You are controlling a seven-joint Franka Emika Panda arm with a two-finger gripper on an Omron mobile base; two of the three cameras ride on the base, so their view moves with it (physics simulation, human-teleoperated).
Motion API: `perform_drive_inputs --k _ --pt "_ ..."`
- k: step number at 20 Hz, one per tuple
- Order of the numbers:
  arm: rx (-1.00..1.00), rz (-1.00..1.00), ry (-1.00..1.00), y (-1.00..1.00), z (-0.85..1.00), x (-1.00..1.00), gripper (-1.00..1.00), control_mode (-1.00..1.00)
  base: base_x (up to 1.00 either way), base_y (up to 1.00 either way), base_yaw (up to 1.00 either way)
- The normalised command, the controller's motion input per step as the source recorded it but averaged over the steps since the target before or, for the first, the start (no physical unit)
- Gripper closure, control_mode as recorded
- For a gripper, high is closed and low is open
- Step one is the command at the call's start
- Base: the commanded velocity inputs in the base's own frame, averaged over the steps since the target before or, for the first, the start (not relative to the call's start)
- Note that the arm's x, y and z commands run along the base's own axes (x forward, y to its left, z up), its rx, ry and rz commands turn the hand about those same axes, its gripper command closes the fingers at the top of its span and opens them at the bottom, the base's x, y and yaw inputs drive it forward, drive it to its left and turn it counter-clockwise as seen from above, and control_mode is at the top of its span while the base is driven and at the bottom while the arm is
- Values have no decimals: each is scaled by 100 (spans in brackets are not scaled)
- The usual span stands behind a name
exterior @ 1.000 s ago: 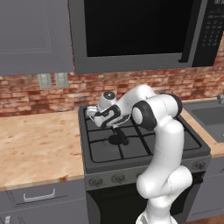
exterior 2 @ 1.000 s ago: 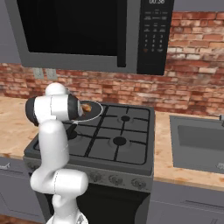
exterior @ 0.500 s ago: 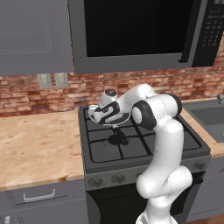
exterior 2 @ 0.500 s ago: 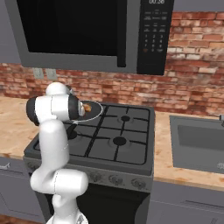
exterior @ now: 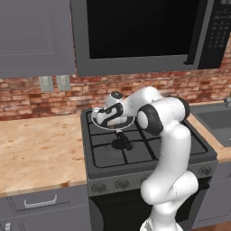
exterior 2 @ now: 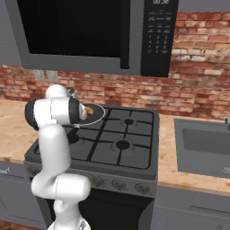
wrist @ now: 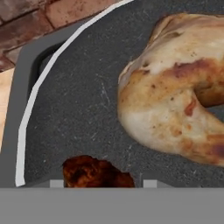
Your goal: Take the chicken drumsticks from the pan and place one on each plate on the dining counter.
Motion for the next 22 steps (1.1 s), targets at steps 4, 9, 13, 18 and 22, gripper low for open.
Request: perform_drive_inputs --k 4,9,13,18,22 --pt "7 0 -7 -2 32 -27 100 -100 0 0 0" --pt "0 0 -15 0 49 -31 100 -100 0 0 0" --pt "-3 0 -15 0 45 -34 100 -100 0 0 0" --pt "-14 4 -11 0 29 -52 100 -100 0 0 0" --pt "-15 10 -13 -3 32 -58 100 -100 0 0 0"
